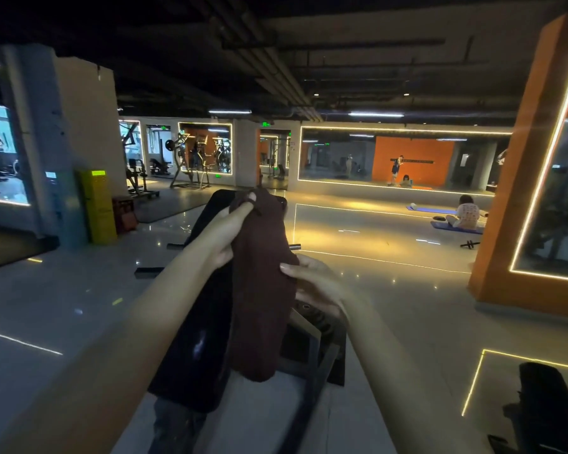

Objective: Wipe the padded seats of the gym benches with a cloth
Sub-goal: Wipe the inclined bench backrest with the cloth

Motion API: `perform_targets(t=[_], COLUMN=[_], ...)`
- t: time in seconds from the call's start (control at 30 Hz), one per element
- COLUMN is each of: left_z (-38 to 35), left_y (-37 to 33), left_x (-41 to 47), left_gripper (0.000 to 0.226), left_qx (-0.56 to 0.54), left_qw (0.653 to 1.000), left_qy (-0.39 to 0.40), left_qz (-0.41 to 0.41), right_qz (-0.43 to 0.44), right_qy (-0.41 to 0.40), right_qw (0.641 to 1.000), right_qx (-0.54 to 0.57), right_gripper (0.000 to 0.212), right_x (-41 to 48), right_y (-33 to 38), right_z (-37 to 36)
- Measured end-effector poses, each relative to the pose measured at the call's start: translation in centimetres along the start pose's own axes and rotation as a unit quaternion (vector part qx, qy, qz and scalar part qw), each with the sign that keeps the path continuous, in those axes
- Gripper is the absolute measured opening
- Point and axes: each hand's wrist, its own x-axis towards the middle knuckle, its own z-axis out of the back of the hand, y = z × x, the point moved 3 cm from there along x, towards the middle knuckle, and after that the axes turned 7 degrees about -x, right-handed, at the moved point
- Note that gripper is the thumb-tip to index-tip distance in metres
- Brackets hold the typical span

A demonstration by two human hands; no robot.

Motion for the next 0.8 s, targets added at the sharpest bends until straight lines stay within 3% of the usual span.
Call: perform_targets(t=[0.13,0.23,0.3,0.43,0.53,0.63,0.73,0.8], left_z=[2.7,3.8,3.8,3.0,1.8,1.4,2.2,2.7], left_y=[0.7,4.0,6.3,8.5,8.4,7.5,6.4,5.4], left_x=[0.2,-1.1,-2.3,-3.7,-3.8,-3.6,-3.0,-3.1], left_gripper=[0.026,0.046,0.063,0.087,0.081,0.066,0.088,0.083], left_qx=[0.033,-0.032,-0.103,-0.200,-0.209,-0.136,-0.088,0.006], left_qw=[0.996,0.980,0.970,0.956,0.961,0.979,0.986,0.993], left_qy=[-0.045,-0.060,-0.031,0.047,0.025,-0.013,-0.069,-0.094], left_qz=[0.066,0.188,0.220,0.212,0.179,0.148,0.124,0.074], right_qz=[0.026,0.028,0.017,-0.004,0.000,0.007,0.005,0.002], right_qy=[-0.027,-0.048,-0.058,-0.080,-0.119,-0.162,-0.193,-0.223], right_qw=[0.999,0.997,0.997,0.997,0.993,0.985,0.969,0.946], right_qx=[-0.031,-0.057,-0.047,-0.002,0.003,-0.056,-0.156,-0.234], right_gripper=[0.023,0.018,0.016,0.016,0.016,0.023,0.020,0.026], right_x=[0.0,0.7,1.3,2.2,2.5,3.1,3.1,3.0], right_y=[3.8,5.5,5.6,5.5,5.9,6.1,6.2,5.9], right_z=[0.1,-0.5,-0.8,-1.1,-1.2,-0.7,0.4,1.2])
